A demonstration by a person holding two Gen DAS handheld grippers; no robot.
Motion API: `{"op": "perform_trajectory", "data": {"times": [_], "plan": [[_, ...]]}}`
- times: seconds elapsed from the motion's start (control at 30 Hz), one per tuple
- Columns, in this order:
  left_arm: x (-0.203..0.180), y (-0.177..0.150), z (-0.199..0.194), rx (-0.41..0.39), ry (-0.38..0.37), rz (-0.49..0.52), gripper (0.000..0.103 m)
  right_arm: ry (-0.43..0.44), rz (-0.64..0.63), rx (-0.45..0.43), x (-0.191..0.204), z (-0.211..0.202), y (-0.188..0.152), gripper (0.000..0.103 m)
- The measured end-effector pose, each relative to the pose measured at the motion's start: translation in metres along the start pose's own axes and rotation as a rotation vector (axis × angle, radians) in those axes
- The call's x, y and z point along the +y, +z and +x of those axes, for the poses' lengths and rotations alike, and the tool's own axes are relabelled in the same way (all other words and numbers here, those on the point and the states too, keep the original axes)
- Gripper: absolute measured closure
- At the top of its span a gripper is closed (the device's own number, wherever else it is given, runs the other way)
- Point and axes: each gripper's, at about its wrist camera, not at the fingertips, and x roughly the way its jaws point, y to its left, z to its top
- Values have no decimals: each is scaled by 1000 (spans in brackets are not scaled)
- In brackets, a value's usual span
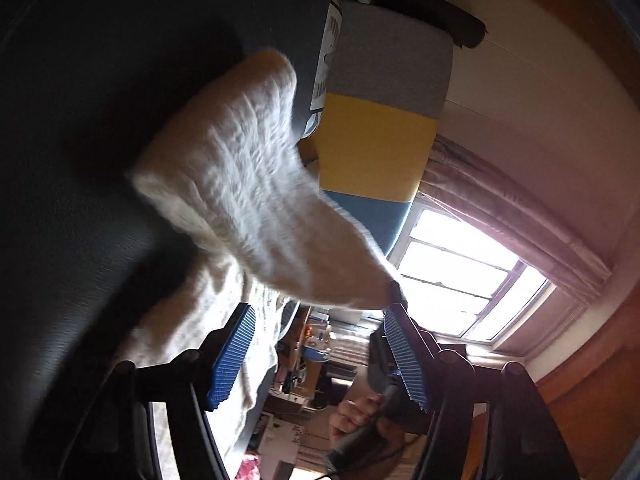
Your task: Fold clothes
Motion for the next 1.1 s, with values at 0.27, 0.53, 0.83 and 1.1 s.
{"op": "perform_trajectory", "data": {"times": [0.27, 0.53, 0.83, 1.1], "plan": [[-12, 13, 47, -67, 74, 33, 33, -34, -44, -147, -6, -69, 41, 97], [-4, 31, 66, -104, 196, 62, 33, -146, 140, -185, -109, -102, 14, 97], [1, 24, 72, -119, 238, 133, 42, -282, 389, -63, -230, -83, -84, 97], [-6, 18, 94, -85, 325, 216, 57, -198, 541, -55, -284, -63, -155, 92]]}}
